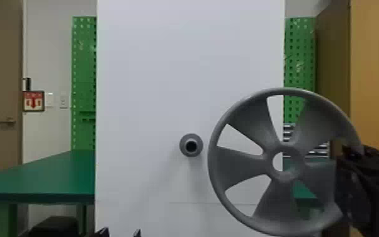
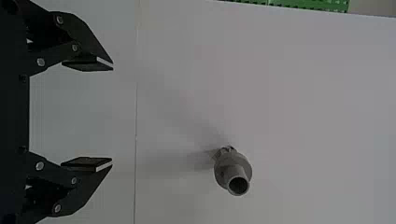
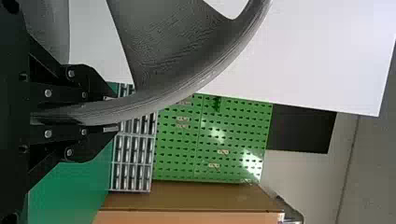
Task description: Hold the wheel and insert it
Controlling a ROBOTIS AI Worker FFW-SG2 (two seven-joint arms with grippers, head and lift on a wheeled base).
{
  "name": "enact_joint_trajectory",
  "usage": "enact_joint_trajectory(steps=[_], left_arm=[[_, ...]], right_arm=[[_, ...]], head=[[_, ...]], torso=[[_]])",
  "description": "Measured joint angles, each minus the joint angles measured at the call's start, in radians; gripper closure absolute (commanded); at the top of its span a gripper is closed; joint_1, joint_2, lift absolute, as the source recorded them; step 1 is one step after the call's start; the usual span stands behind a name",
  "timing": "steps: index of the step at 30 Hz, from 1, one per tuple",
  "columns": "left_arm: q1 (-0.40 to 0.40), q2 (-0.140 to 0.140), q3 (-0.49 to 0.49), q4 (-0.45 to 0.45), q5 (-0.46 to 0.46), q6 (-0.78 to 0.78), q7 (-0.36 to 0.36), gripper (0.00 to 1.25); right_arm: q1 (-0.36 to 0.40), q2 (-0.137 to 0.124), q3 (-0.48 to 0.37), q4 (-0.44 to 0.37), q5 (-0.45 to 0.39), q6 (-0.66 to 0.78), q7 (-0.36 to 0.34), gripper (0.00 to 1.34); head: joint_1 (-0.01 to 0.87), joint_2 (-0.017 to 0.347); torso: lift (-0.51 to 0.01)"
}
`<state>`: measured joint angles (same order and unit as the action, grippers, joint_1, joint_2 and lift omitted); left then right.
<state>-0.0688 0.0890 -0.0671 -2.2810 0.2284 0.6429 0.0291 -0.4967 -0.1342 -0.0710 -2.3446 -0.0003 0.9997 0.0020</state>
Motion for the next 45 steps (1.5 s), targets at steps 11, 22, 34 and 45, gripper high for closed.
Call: enact_joint_trajectory(steps=[11,22,34,45], left_arm=[[-0.002,0.0,0.0,0.0,0.0,0.001,0.0,0.52],[-0.002,0.0,0.0,0.0,0.002,0.002,0.0,0.52],[-0.001,0.0,-0.001,0.0,0.002,0.003,0.0,0.52],[-0.002,0.0,0.0,0.0,0.003,0.003,0.0,0.52]], right_arm=[[-0.026,-0.01,0.005,0.017,-0.017,0.035,0.004,1.06],[-0.037,-0.012,0.004,0.024,-0.014,0.04,0.006,1.06],[-0.086,-0.012,0.019,0.031,-0.011,0.075,0.006,1.06],[-0.094,0.002,0.03,0.036,0.012,0.088,0.006,1.06]], head=[[0.005,0.075],[0.005,0.075],[0.005,0.075],[0.005,0.075]], torso=[[-0.482],[-0.482],[-0.482],[-0.482]])
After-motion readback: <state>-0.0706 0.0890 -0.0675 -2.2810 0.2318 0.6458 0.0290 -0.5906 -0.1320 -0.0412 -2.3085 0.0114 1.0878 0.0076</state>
